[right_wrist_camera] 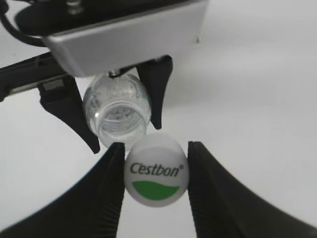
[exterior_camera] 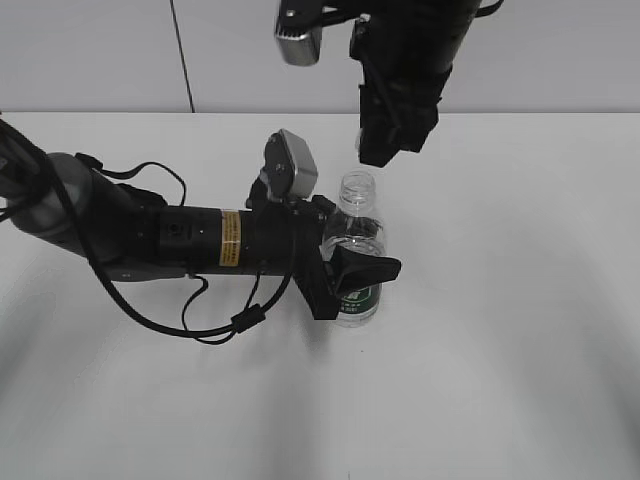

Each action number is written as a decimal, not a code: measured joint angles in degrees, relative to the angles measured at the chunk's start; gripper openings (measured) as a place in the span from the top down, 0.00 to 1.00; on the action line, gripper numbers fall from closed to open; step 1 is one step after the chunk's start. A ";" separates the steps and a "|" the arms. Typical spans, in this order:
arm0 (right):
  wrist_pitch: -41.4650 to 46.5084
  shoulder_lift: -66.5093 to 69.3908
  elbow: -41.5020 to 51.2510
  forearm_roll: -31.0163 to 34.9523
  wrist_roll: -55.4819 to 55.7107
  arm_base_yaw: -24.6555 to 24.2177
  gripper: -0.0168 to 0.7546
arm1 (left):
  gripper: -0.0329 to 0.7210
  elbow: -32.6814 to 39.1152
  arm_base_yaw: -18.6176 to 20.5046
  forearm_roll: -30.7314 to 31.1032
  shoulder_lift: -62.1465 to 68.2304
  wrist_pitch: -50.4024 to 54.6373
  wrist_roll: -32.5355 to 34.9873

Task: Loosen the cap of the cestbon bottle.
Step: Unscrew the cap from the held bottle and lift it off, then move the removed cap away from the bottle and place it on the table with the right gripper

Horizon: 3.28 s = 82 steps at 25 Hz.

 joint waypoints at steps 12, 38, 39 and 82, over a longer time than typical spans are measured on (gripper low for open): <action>-0.25 -0.61 2.15 3.55 31.14 -15.43 0.59 | 0.42 0.00 0.00 0.14 0.00 0.05 0.05; -22.77 5.50 26.43 2.77 48.18 -33.21 0.59 | 0.42 0.00 0.00 0.18 -0.06 0.05 -0.06; -22.92 5.87 26.43 2.77 48.18 -33.21 0.59 | 0.42 0.00 0.00 0.18 -0.06 0.05 -0.06; -23.85 9.20 26.43 2.87 48.33 -33.21 0.47 | 0.42 0.00 0.00 0.51 -0.06 0.00 -0.06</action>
